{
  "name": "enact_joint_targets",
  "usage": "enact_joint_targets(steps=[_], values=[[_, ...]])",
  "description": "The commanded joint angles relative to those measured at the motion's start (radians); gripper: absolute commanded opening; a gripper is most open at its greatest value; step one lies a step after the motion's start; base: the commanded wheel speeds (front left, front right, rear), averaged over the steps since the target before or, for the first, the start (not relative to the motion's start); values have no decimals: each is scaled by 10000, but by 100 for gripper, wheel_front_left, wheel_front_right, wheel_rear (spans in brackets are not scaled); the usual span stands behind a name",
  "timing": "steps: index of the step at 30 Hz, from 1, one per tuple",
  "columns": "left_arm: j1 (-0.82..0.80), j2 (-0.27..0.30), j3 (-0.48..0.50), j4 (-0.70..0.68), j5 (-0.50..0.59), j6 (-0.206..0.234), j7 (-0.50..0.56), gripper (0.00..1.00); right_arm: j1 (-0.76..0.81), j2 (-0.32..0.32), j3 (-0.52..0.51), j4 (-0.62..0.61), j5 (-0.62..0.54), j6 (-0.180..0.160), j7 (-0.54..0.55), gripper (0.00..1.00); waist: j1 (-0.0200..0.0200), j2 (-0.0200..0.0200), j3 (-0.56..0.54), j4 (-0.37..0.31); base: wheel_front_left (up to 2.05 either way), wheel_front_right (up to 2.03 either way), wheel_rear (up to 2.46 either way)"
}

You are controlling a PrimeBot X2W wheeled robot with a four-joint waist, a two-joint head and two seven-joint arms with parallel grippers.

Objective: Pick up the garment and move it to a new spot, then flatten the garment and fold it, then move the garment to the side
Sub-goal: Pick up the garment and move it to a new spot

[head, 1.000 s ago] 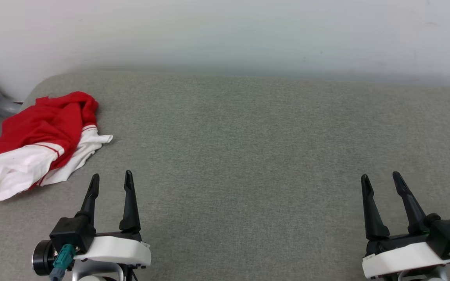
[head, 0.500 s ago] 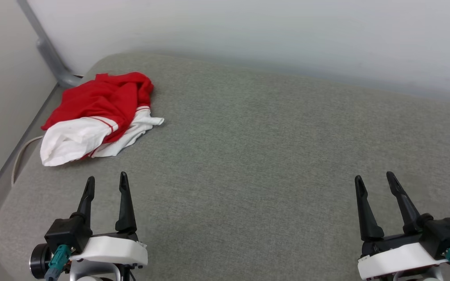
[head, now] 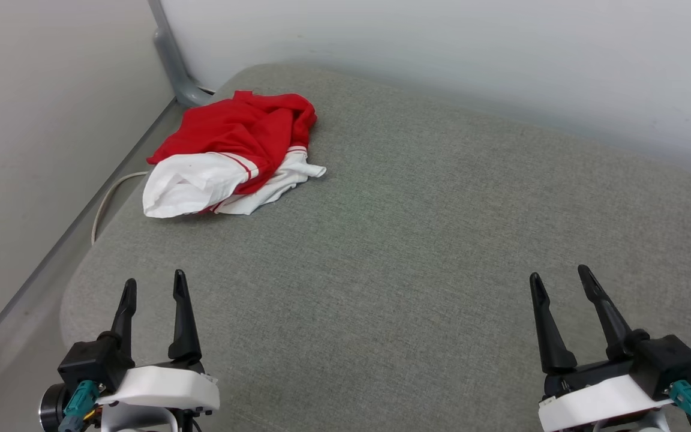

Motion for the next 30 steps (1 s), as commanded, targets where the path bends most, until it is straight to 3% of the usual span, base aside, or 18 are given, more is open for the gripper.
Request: enact_joint_targets(steps=[1, 15, 24, 30], values=[[80, 13, 45, 13, -41, 3, -28, 100, -57, 13, 32, 3, -49, -7, -21, 100, 0, -1, 0, 138, 0, 0, 0], [-60, 13, 182, 149, -88, -105, -28, 100, -112, 13, 191, -50, -158, -7, -21, 100, 0, -1, 114, 297, 0, 0, 0], [-2072, 44, 926, 381, 591, -1059, -28, 100, -500, 13, 253, -188, -627, -7, -21, 100, 0, -1, 841, -105, 0, 0, 0], [-4136, 540, 1451, 925, 619, -1514, -26, 100, -962, -117, 254, -441, -990, -7, -21, 100, 0, -1, 1668, -598, 0, 0, 0]])
